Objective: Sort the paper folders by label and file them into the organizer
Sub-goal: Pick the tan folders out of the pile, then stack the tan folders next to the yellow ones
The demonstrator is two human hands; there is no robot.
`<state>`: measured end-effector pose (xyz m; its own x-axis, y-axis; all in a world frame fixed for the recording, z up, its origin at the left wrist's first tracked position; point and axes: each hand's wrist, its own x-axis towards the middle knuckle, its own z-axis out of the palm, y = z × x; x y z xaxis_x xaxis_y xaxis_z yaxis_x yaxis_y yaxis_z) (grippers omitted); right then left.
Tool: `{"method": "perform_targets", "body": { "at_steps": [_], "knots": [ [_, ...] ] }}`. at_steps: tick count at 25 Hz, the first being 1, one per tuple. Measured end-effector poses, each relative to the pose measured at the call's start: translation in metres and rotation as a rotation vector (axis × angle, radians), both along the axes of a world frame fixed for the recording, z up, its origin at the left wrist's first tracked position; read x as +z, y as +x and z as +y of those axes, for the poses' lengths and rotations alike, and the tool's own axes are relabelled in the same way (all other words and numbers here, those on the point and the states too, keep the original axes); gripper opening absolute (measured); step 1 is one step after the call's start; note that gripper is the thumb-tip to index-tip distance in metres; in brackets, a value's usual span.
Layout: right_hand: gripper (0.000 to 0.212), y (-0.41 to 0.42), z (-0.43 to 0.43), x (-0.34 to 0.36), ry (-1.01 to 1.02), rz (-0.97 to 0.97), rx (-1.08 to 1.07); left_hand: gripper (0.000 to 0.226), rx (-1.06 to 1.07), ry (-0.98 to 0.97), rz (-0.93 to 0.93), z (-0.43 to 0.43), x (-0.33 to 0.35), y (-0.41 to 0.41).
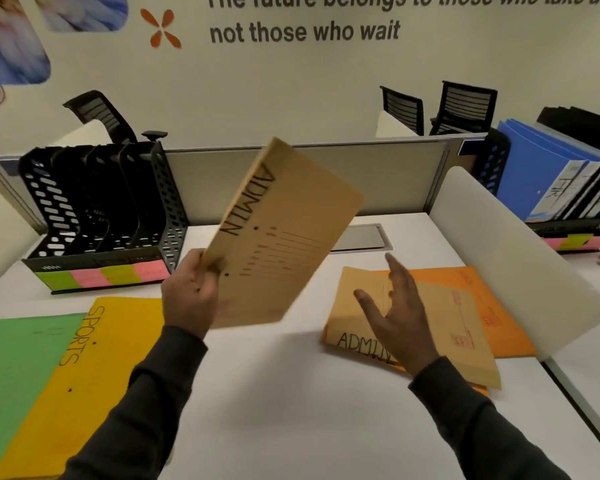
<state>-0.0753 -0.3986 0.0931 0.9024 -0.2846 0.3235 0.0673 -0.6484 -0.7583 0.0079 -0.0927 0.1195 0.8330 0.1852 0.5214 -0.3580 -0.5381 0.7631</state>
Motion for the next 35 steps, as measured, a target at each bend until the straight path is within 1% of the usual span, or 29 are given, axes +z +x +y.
{"method": "perform_targets", "body": {
  "at_steps": [2, 3, 5, 7, 8, 9, 11, 12, 13, 14, 15, 16, 17, 19, 22, 25, 28, 30, 33, 35],
  "knots": [
    [0.082, 0.007, 0.028, -0.013, 0.194, 0.167, 0.046, 0.006, 0.026, -0.172, 0.128, 0.026, -0.003, -0.003],
    [0.082, 0.009, 0.04, -0.021, 0.281, 0.257, 0.075, 0.007, 0.048, -0.22, 0.205, 0.037, -0.01, -0.003],
    [0.076, 0.007, 0.062, -0.044, 0.443, 0.417, 0.146, 0.014, 0.108, -0.268, 0.379, 0.057, -0.033, -0.003],
    [0.063, 0.002, 0.08, -0.072, 0.536, 0.523, 0.194, 0.027, 0.163, -0.293, 0.559, 0.069, -0.066, -0.008],
    [0.056, -0.001, 0.087, -0.086, 0.522, 0.558, 0.185, 0.033, 0.166, -0.298, 0.634, 0.073, -0.085, -0.014],
    [0.053, -0.004, 0.092, -0.098, 0.465, 0.588, 0.164, 0.039, 0.159, -0.29, 0.699, 0.074, -0.103, -0.02],
    [0.055, -0.008, 0.097, -0.116, 0.303, 0.663, 0.131, 0.052, 0.123, -0.211, 0.81, 0.073, -0.135, -0.036],
    [0.06, -0.01, 0.098, -0.123, 0.211, 0.701, 0.132, 0.062, 0.098, -0.113, 0.854, 0.071, -0.149, -0.043],
    [0.063, -0.013, 0.098, -0.129, 0.107, 0.732, 0.142, 0.072, 0.076, 0.052, 0.891, 0.068, -0.161, -0.049],
    [0.065, -0.016, 0.098, -0.135, 0.002, 0.754, 0.149, 0.082, 0.052, 0.269, 0.916, 0.065, -0.172, -0.054],
    [0.066, -0.019, 0.098, -0.138, -0.087, 0.768, 0.146, 0.093, 0.015, 0.473, 0.931, 0.06, -0.181, -0.058],
    [0.067, -0.022, 0.098, -0.141, -0.152, 0.771, 0.141, 0.102, -0.029, 0.623, 0.944, 0.056, -0.189, -0.062],
    [0.067, -0.024, 0.098, -0.142, -0.204, 0.765, 0.136, 0.108, -0.071, 0.71, 0.949, 0.053, -0.196, -0.066],
    [0.066, -0.028, 0.096, -0.144, -0.286, 0.753, 0.134, 0.115, -0.115, 0.789, 0.945, 0.048, -0.209, -0.07],
    [0.06, -0.033, 0.091, -0.143, -0.383, 0.758, 0.149, 0.115, -0.131, 0.868, 0.91, 0.047, -0.219, -0.069],
    [0.05, -0.035, 0.079, -0.138, -0.446, 0.688, 0.114, 0.115, -0.136, 0.897, 0.893, 0.048, -0.223, -0.066],
    [0.04, -0.032, 0.055, -0.128, -0.489, 0.5, -0.006, 0.115, -0.104, 0.929, 0.886, 0.042, -0.225, -0.064],
    [0.037, -0.03, 0.031, -0.123, -0.545, 0.431, -0.058, 0.111, -0.091, 0.945, 0.877, 0.031, -0.219, -0.062],
    [0.042, -0.031, -0.008, -0.123, -0.575, 0.438, -0.127, 0.096, -0.152, 0.914, 0.824, -0.001, -0.202, -0.058],
    [0.051, -0.034, -0.029, -0.127, -0.575, 0.485, -0.169, 0.085, -0.236, 0.784, 0.762, -0.032, -0.186, -0.058]
  ]
}}
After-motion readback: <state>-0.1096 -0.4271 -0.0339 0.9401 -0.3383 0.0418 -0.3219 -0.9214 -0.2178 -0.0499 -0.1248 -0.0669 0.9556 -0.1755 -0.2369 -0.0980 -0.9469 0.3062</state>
